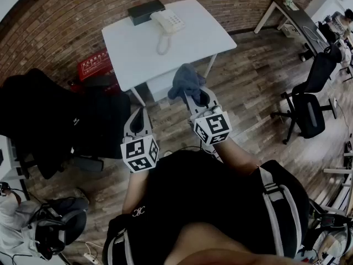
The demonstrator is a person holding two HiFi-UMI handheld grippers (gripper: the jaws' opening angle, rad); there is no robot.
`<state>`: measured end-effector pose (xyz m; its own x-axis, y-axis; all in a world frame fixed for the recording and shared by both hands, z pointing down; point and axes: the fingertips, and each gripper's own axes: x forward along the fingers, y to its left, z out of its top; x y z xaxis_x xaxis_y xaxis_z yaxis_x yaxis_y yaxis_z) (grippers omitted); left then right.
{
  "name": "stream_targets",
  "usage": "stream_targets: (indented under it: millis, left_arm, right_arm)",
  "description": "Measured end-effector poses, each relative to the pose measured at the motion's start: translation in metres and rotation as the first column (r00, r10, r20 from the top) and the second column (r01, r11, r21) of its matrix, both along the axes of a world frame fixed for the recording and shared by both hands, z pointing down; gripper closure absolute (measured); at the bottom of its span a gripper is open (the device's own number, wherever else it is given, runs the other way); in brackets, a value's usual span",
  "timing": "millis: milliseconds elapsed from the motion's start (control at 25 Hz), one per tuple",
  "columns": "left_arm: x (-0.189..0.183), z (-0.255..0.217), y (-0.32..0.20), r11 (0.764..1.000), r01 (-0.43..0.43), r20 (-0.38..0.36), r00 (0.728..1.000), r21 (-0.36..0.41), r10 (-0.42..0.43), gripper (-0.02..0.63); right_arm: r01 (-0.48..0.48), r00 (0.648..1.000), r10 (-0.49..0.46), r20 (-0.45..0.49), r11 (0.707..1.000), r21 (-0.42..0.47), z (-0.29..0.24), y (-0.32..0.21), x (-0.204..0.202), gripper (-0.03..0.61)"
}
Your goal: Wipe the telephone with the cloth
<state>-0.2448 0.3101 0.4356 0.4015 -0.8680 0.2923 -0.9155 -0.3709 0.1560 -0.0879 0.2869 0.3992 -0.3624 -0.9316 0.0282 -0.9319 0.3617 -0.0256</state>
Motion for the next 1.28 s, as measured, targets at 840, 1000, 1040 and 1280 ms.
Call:
stream_targets:
  millis: [840,1000,1040,1280]
  left_arm:
    - [-0.004,0.007,-0.005,0.998,-0.063,0.015,0.998,-0.023,0.064,0.614]
    - [-0.007,0.004,-0.009,0.996,-0.09,0.028,0.996,-0.021,0.09,0.614]
    - [-0.009,0.004,-0.01,0.995,-0.093,0.029,0.995,-0.021,0.093,0.614]
    - [-0.014,0.005,-0.024,0.994,-0.105,0.022,0.994,-0.02,0.105,0.614]
  right_arm:
    - [0.029,1.0,-0.029,0.01,0.999,-0.036,0.01,-0.006,-0.025,0.543]
    - [0.01,1.0,-0.01,0.017,0.999,-0.038,0.008,-0.013,-0.029,0.543]
    - [0.007,1.0,-0.006,0.018,0.999,-0.037,0.008,-0.014,-0.031,0.543]
    - [-0.02,1.0,0.02,0.003,0.999,-0.03,0.005,-0.023,-0.027,0.543]
